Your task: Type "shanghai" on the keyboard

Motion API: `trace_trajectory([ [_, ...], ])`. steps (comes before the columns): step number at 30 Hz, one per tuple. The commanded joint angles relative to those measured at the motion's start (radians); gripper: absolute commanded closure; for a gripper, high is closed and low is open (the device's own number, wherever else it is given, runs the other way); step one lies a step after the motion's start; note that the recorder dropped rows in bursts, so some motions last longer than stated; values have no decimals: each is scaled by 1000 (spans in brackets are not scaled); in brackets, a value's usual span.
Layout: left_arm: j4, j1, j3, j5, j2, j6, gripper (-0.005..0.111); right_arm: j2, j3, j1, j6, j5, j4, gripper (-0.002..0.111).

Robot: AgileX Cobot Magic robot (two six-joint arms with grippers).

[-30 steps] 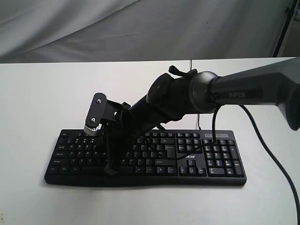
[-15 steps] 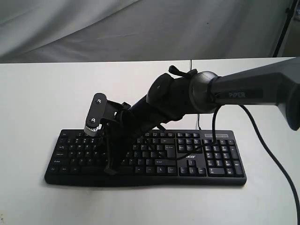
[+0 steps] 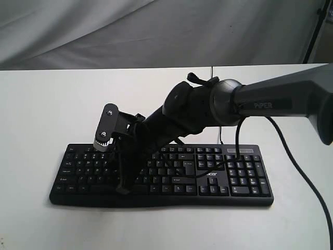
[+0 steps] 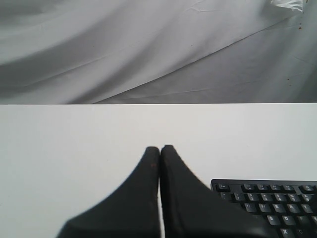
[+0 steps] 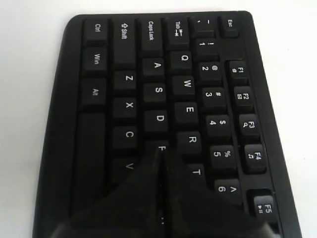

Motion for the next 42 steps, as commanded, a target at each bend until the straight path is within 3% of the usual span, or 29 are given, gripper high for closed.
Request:
trace_trajectory([
  [1,-4,-4,1,-3,3,-1,106,16,-6,0,2,0,-6,108],
  [42,-4,-4,1,-3,3,-1,106,-16,-6,-2,9,7,-36,108],
])
